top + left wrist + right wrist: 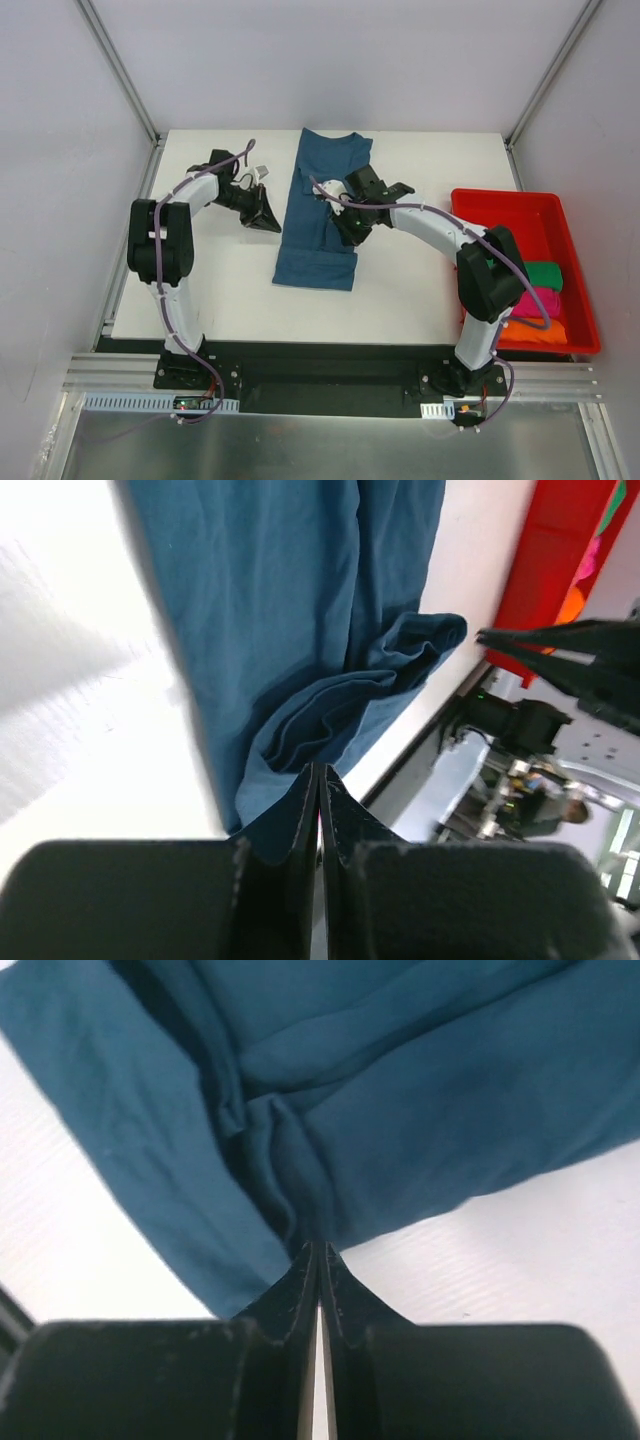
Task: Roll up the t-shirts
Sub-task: Roll the T-shirt to the center of the board.
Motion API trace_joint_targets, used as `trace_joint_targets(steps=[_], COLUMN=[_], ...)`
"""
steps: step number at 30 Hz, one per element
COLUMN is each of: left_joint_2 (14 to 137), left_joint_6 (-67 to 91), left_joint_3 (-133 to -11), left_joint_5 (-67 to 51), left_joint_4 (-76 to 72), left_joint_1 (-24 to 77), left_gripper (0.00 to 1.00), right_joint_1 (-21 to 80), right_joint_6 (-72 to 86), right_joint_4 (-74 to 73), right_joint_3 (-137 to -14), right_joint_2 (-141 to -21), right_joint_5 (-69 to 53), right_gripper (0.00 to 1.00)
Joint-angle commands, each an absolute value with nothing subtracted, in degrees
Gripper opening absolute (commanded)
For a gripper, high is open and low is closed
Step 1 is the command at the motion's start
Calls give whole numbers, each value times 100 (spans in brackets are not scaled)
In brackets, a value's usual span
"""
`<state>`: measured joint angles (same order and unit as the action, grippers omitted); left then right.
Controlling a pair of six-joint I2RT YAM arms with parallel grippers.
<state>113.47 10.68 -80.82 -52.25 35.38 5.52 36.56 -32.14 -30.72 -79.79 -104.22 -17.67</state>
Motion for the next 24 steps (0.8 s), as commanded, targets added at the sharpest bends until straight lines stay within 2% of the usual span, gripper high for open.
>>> trace_joint_targets(steps=[1, 2, 3, 5, 6, 7, 10, 13, 24], left_joint_2=[10522, 10033, 9750, 8891, 8616, 8361, 7456, 7243, 7725], left_joint_6=[214, -581, -1050, -2666, -3194, -4087, -5295, -5798, -6661], left_joint_3=[-7860, -7718, -7386, -6998, -6535, -6295, -5530, -5028, -4219], left_joint_5=[-5133, -4933, -4765, -4370, -4029, -3869, -3543, -3305, -2760], left_joint_4=[3647, 3647, 3647, 3595, 3525, 3429, 2990, 2418, 1512], left_joint_1=[527, 580, 711, 939, 1228, 1378, 1957, 2424, 3102], left_gripper=[5, 9, 19, 27, 36, 39, 48, 55, 55], right_joint_1=[3586, 3551, 3438, 3192, 3060, 2911, 2208, 1715, 1477], right_joint_6=[-3533, -3516, -3490, -3236, -3043, -2719, -2068, -1890, -2179], right_joint_4=[-2997, -2997, -2997, -2997, -2997, -3032, -3277, -3358, -3120], right_joint_3=[-8314, -8323, -8323, -8314, -8306, -8314, -8480, -8455, -7569], right_joint_2=[-10197, -10100, -9994, -9625, -9511, -9336, -9211, -9106, -8122], right_joint_5=[-986, -863, -618, -309, -47, -44, -114, -474, -809], right_gripper=[8, 18, 25, 51, 59, 70, 85, 91, 92])
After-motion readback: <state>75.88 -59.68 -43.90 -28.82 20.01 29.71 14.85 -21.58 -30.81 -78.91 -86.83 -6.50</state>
